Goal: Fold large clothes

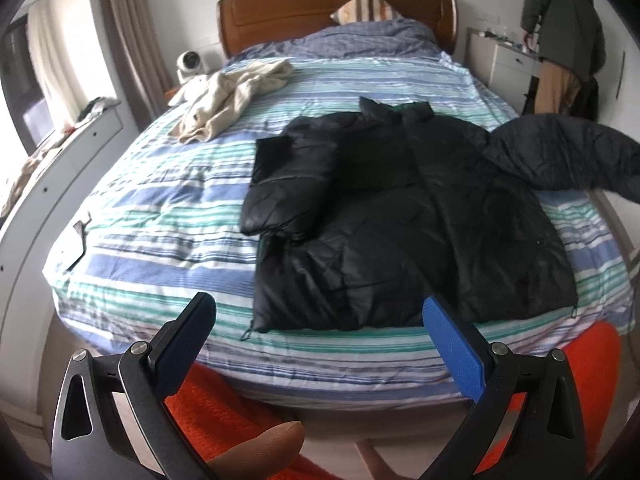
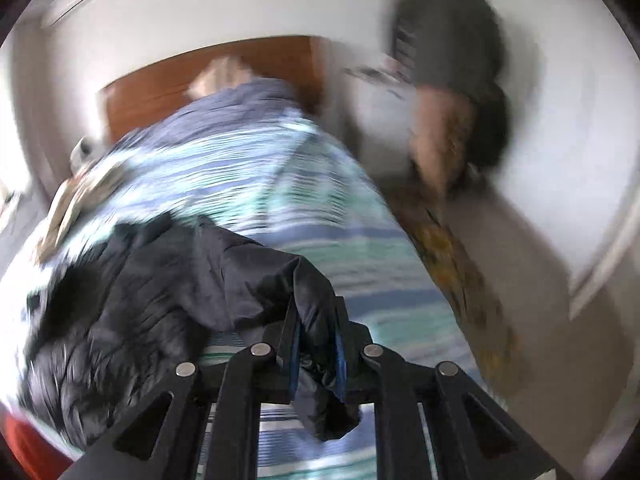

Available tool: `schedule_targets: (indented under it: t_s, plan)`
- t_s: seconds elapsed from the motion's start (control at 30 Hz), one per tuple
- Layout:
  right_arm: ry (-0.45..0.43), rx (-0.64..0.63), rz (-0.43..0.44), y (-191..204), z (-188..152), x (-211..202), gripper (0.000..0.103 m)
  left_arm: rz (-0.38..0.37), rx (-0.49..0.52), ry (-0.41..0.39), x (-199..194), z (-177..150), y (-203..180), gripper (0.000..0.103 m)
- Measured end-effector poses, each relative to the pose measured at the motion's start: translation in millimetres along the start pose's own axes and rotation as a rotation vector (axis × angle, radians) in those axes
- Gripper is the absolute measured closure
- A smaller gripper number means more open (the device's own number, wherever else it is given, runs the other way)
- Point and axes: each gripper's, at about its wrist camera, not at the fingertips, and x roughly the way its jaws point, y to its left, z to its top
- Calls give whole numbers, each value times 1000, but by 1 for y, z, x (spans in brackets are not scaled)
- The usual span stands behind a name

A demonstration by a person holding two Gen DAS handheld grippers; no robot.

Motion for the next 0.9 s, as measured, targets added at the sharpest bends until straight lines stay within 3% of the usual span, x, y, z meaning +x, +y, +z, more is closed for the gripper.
schedule_targets:
  t_s: [0.13,0.2,0.23,0.43,0.5,0.53,0.57,0.6,0.63,0.7,0.73,0.8,0.9]
  plan:
    - [176,235,7,-79,-41,63,89,-3,25,24,5,1,-9,0]
    - [236,324,14,-98,-64,89,89,-2,36,38,7,2,-13,0]
    - [253,373,16,-107,-82,103,89,-1,39,42,8,2,-14,0]
    - [234,477,-34,-138,-113,134,88,21,40,27,-1,9,-14,0]
    - [240,465,-59,-145,-116,135,84,21,35,39,1,10,-12,0]
    - [241,452,-85,-149,-119,135,78,22,35,47,4,10,-13,0]
    - [240,442,-109,-150,-121,134,61,24,36,52,5,9,-13,0]
    - [236,437,-133,-150,-122,131,54,27,37,54,6,8,-13,0]
    - [221,431,-158,-151,-123,123,49,31,37,55,7,7,-12,0]
    - [175,413,-207,-151,-125,102,49,36,30,55,10,4,-7,0]
    - [152,402,-195,-145,-126,90,49,35,21,58,13,2,-2,0]
    - [129,350,-79,-116,-131,65,49,38,-1,72,23,-1,11,0]
    - [166,238,95,-55,-149,41,49,-2,-82,95,55,-9,47,0]
